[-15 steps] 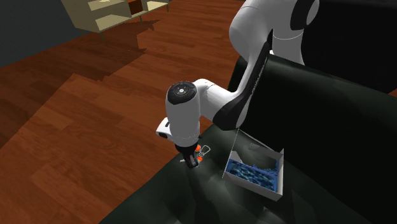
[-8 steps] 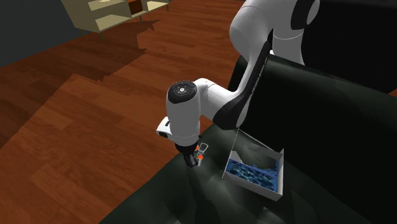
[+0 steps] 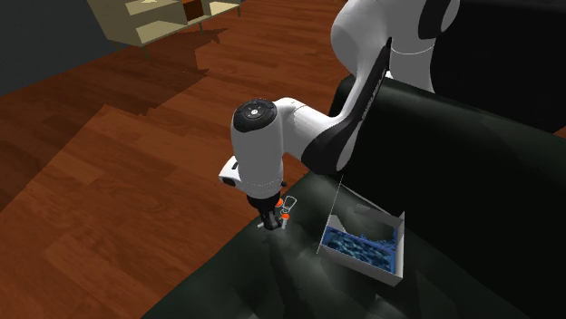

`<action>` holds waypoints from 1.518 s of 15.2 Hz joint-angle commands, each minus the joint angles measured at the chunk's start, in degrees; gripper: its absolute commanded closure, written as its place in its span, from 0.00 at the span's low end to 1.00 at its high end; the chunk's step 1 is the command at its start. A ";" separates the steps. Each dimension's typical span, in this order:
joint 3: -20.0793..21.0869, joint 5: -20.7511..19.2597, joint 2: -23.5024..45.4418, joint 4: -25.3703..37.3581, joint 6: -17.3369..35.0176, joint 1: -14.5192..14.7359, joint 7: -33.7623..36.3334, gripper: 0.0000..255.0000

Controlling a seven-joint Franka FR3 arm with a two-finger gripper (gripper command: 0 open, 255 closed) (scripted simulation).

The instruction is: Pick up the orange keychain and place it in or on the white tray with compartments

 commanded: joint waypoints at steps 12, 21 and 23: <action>0.58 1.86 -3.62 5.46 -8.81 -0.42 -1.33 1.00; 2.26 6.26 -14.67 -5.27 -8.30 -0.21 -0.63 1.00; 2.81 8.05 -18.70 -9.67 -7.58 0.25 -0.32 1.00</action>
